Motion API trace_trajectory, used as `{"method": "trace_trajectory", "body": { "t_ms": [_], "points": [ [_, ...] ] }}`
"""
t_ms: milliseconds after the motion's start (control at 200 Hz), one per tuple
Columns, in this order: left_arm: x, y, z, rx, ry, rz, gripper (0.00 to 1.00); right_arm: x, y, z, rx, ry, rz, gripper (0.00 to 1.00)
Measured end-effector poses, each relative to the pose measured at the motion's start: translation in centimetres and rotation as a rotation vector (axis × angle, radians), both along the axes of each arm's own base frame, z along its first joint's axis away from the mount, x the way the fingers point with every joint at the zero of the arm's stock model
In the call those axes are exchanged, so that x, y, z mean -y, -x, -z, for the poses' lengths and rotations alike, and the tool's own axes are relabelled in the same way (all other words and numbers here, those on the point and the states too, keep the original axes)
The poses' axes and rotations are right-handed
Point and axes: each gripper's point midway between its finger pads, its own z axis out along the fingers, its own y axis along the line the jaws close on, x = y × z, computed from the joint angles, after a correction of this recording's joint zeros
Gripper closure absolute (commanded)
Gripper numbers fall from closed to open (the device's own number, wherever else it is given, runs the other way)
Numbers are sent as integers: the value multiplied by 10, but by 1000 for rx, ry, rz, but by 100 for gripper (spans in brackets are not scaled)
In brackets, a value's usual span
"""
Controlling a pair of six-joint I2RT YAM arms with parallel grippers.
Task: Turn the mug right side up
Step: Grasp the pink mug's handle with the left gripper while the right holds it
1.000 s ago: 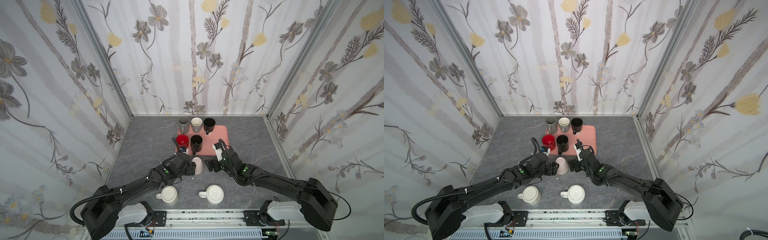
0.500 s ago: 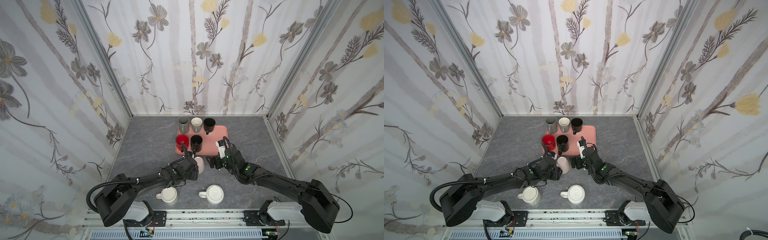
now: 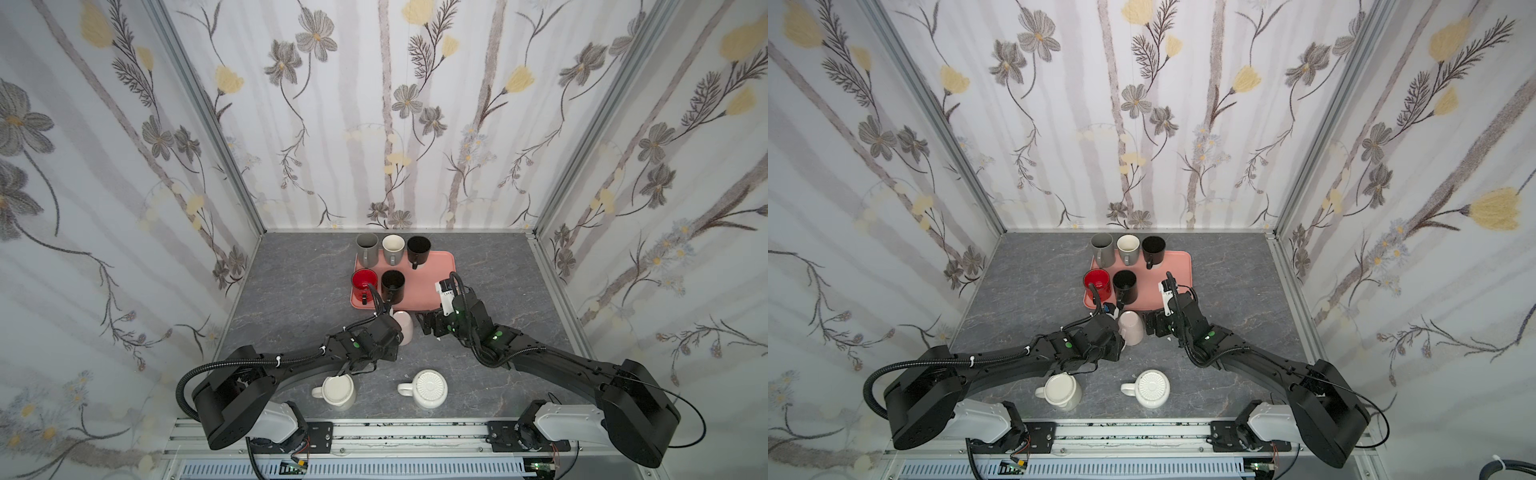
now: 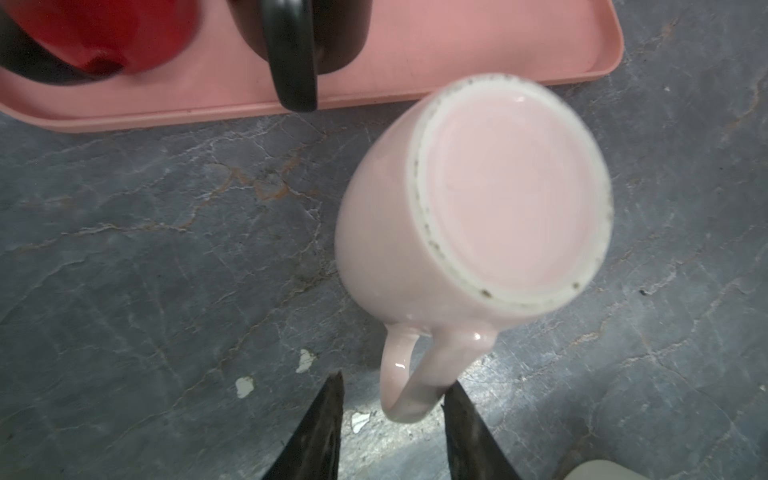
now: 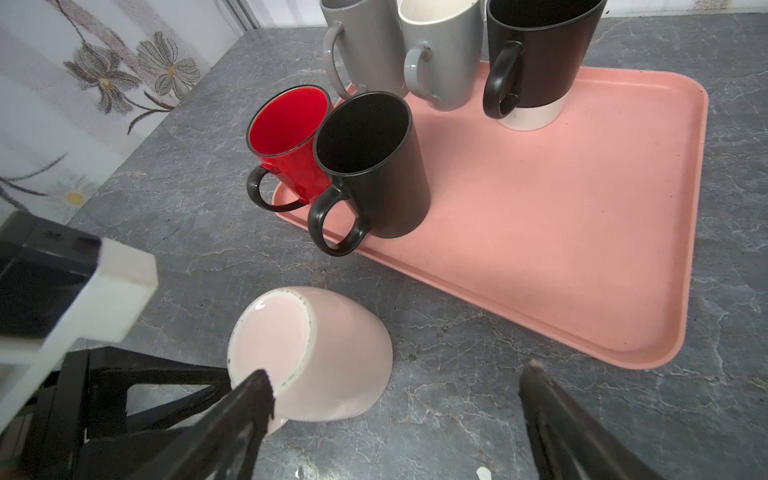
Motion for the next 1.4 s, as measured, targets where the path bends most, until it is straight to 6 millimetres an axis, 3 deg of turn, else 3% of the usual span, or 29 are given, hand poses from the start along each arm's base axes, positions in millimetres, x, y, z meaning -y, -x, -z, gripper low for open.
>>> {"method": "trace_trajectory", "body": {
  "t_ms": [500, 1104, 1254, 1399],
  "points": [
    [8, -8, 11, 84, -79, 51, 68, 6, 0, -5, 9, -17, 12, 8],
    [11, -7, 18, 159, -134, 104, 100, 10, -2, -8, 10, -27, 25, 8],
    [10, -4, 14, 164, -129, 109, 100, 10, -1, -13, 20, -36, 25, 8],
    [11, -5, -4, 190, -84, 98, 100, 11, 0, -23, 38, -61, 29, 7]
  ]
}}
